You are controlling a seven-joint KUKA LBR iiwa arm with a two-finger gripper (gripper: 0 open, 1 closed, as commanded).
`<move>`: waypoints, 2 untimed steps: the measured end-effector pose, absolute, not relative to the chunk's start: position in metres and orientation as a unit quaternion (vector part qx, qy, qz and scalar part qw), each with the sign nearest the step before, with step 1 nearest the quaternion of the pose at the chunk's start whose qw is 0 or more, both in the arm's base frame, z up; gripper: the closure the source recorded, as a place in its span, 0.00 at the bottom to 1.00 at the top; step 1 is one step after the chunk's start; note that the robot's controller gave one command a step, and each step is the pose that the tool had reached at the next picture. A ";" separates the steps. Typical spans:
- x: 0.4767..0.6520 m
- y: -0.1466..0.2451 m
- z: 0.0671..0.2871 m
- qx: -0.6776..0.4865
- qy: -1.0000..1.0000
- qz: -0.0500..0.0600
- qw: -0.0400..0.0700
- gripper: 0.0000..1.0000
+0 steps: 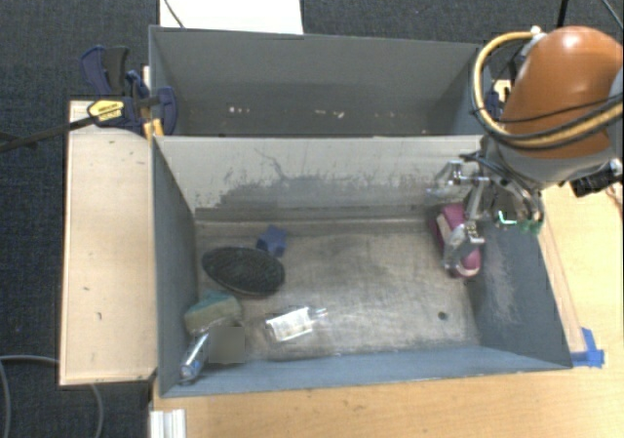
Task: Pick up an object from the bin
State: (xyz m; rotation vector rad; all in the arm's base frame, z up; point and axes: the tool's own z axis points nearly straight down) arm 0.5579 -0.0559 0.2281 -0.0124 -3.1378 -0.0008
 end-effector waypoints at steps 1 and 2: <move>0.589 0.021 0.147 0.151 -0.989 -0.001 0.001 0.00; 0.526 0.037 0.076 0.141 -0.990 -0.001 0.004 0.00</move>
Offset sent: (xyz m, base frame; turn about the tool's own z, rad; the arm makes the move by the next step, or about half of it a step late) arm 0.0313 0.0751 -0.0801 -0.3098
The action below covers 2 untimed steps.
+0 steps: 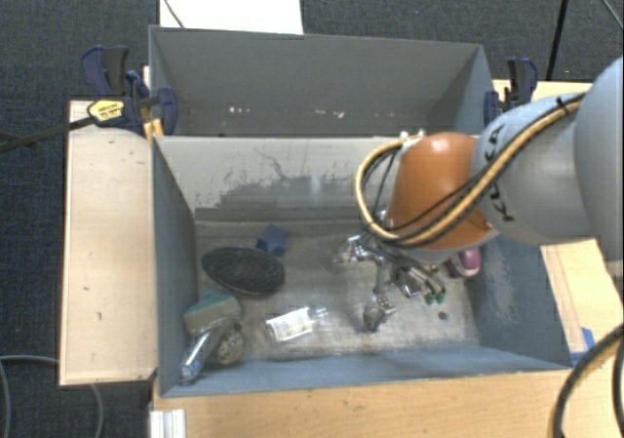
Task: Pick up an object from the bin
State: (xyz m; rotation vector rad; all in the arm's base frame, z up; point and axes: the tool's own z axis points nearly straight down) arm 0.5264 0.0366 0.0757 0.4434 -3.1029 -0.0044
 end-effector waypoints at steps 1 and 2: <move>0.489 0.135 0.072 0.158 -0.987 -0.002 -0.004 0.00; 0.491 0.131 0.073 0.157 -0.988 -0.001 -0.006 1.00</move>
Offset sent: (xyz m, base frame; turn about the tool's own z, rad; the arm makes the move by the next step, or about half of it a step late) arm -0.0388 0.0928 -0.0057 -0.0284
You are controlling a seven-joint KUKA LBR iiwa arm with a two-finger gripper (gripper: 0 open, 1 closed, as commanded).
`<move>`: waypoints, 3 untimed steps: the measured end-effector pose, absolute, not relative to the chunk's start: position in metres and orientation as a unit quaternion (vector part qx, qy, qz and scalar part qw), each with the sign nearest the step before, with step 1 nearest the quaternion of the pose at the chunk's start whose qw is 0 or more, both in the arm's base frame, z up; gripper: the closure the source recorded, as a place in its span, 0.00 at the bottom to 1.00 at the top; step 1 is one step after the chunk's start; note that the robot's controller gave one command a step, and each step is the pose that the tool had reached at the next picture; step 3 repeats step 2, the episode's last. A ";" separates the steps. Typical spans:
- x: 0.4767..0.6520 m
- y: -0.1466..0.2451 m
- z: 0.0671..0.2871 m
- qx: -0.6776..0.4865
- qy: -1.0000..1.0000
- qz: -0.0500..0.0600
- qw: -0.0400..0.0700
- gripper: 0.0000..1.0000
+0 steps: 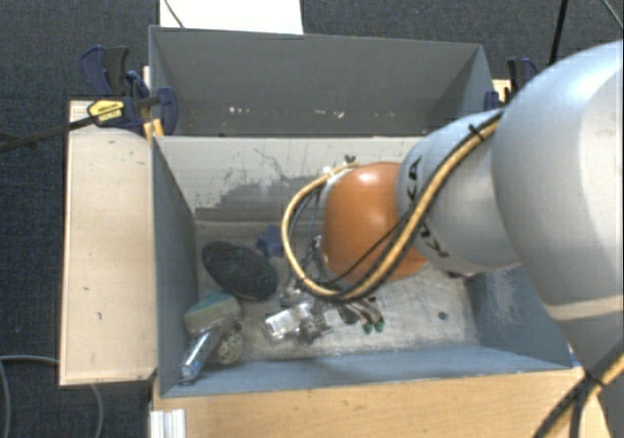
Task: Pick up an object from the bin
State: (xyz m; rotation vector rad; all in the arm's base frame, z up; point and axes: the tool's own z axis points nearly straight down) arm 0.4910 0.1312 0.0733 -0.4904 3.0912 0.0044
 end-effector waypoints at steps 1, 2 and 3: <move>0.517 0.126 0.196 -0.182 0.983 0.000 0.006 1.00; 0.535 0.158 0.269 -0.366 0.931 0.000 0.006 1.00; 0.535 0.158 0.269 -0.366 0.931 0.000 0.006 1.00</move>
Offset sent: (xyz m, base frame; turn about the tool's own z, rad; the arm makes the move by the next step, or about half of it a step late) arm 0.0229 -0.0057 0.1176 -0.0534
